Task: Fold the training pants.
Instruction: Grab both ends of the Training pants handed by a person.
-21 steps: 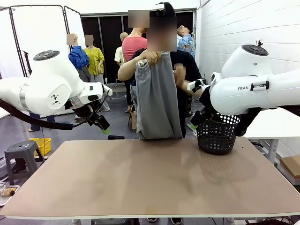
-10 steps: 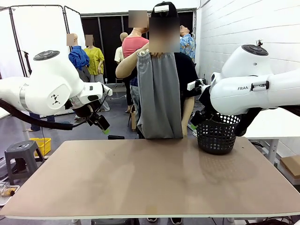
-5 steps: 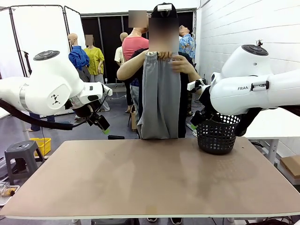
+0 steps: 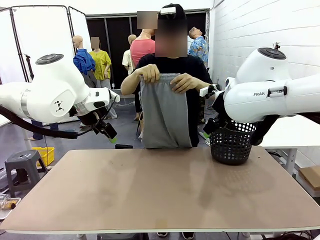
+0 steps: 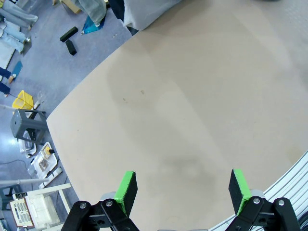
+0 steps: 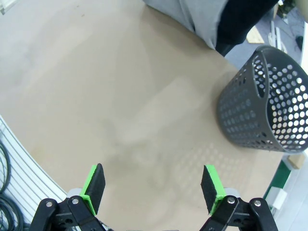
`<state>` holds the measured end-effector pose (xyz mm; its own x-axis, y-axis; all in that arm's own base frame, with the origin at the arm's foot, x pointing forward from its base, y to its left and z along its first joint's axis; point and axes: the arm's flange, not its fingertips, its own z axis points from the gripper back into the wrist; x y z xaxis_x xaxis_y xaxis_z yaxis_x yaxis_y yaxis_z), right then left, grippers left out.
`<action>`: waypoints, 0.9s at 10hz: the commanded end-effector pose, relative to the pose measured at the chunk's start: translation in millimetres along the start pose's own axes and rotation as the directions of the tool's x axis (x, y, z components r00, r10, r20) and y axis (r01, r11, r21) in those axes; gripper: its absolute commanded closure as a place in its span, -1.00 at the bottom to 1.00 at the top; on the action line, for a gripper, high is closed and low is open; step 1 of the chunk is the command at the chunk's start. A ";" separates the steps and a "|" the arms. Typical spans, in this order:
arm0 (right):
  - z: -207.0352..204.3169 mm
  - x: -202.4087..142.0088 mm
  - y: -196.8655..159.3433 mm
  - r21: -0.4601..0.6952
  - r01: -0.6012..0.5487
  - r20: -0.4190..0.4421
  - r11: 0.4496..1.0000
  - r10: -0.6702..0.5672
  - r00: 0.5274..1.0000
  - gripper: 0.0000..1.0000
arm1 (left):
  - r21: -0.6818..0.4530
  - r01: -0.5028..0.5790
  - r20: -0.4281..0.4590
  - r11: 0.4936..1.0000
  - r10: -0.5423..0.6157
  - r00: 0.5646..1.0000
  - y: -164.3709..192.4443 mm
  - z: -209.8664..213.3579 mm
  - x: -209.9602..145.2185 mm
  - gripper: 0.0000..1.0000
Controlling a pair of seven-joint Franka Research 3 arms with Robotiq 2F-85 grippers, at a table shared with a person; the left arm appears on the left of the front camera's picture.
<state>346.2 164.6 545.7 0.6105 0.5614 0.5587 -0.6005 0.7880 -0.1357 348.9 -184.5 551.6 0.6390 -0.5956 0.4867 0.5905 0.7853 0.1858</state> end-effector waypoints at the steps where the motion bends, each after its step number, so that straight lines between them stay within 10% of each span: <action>1: -0.2 0.0 -0.6 0.000 0.001 0.001 1.000 -0.001 1.000 -1.00 | -0.001 -0.002 0.000 1.000 0.002 1.000 0.8 -0.1 -0.2 -1.00; 9: -0.2 0.0 -0.6 0.000 0.001 0.001 1.000 -0.001 1.000 -1.00 | -0.001 -0.002 0.000 1.000 0.002 1.000 0.8 -0.1 -0.2 -1.00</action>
<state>346.2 164.6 545.7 0.6105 0.5614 0.5587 -0.6005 0.7880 -0.1357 348.9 -184.5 551.6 0.6390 -0.5956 0.4867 0.5905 0.7853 0.1858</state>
